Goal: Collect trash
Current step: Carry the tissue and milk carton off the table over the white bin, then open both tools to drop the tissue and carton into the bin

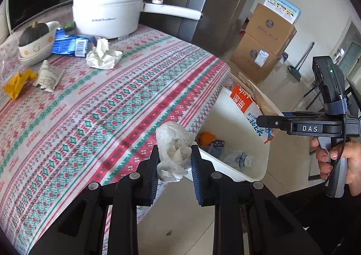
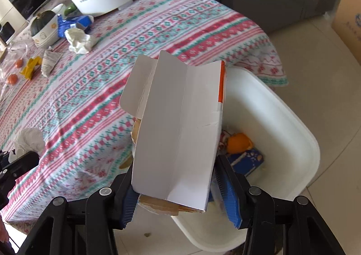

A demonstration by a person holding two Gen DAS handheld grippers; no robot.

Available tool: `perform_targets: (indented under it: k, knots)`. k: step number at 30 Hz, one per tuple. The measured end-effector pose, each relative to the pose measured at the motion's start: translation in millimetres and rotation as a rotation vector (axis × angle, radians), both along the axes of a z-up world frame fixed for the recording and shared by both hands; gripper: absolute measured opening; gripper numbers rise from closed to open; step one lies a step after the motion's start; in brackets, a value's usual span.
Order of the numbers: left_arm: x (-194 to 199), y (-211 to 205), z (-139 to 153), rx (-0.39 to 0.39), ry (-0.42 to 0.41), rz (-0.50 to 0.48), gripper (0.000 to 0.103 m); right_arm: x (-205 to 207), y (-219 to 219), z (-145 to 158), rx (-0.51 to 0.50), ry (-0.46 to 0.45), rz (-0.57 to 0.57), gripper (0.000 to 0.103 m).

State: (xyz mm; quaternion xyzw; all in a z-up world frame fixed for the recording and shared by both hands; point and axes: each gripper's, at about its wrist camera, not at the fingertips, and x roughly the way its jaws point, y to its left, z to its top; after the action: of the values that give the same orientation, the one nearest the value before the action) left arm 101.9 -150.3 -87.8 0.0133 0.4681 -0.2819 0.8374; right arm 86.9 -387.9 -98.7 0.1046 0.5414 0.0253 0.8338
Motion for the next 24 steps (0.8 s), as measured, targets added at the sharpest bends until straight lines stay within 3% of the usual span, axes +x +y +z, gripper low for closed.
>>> perform_targets:
  k: [8, 15, 24]
  knots:
    - [1, -51, -13, -0.017, 0.028, -0.077, 0.027, -15, -42, -11, -0.011, 0.029, -0.055, 0.056]
    - [-1, -95, -32, 0.015, 0.041, -0.15, 0.028, -24, -62, -17, -0.013, 0.043, -0.076, 0.056]
    - [4, -120, -47, 0.054, 0.021, -0.176, 0.031, -29, -78, -20, -0.017, 0.053, -0.092, 0.056]
